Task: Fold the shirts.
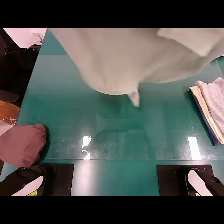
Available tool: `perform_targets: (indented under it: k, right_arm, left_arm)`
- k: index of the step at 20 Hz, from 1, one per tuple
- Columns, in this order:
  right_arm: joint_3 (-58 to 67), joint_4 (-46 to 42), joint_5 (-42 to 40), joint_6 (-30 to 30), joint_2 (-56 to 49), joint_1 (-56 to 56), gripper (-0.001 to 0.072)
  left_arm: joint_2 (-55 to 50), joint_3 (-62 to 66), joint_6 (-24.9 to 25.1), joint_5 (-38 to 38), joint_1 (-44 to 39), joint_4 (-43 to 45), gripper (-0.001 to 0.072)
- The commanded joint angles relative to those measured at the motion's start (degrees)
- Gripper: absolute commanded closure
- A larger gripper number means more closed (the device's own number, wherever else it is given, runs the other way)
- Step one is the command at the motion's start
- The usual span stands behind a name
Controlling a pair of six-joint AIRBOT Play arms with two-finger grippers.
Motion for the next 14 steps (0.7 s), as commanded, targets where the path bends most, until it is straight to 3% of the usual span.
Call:
perform_targets:
  k: [1, 5, 8, 11, 14]
  right_arm:
    - [5.6, -0.2, 1.3, 0.0, 2.5, -4.3, 0.0697]
    - [8.8, -0.1, 3.1, 0.2, 4.1, -9.3, 0.0697]
    - [13.6, -0.1, 10.0, 2.9, 0.7, -12.3, 0.0698]
    - [15.4, -0.1, 16.4, 5.2, -6.3, -9.4, 0.0698]
    - [7.6, -0.4, 18.2, 5.8, -13.8, -0.3, 0.0698]
  left_arm:
    - [2.4, 2.2, -2.1, 2.8, 0.1, -1.4, 0.0676]
    - [7.3, 2.6, -2.3, 5.4, 0.1, -6.4, 0.0676]
    - [8.6, 1.7, -2.3, -1.6, 0.1, -5.6, 0.0676]
    - [8.1, -7.0, -2.5, -6.6, 0.1, 1.0, 0.0676]
    - [5.2, -20.4, -4.0, -7.2, 0.1, 9.3, 0.0677]
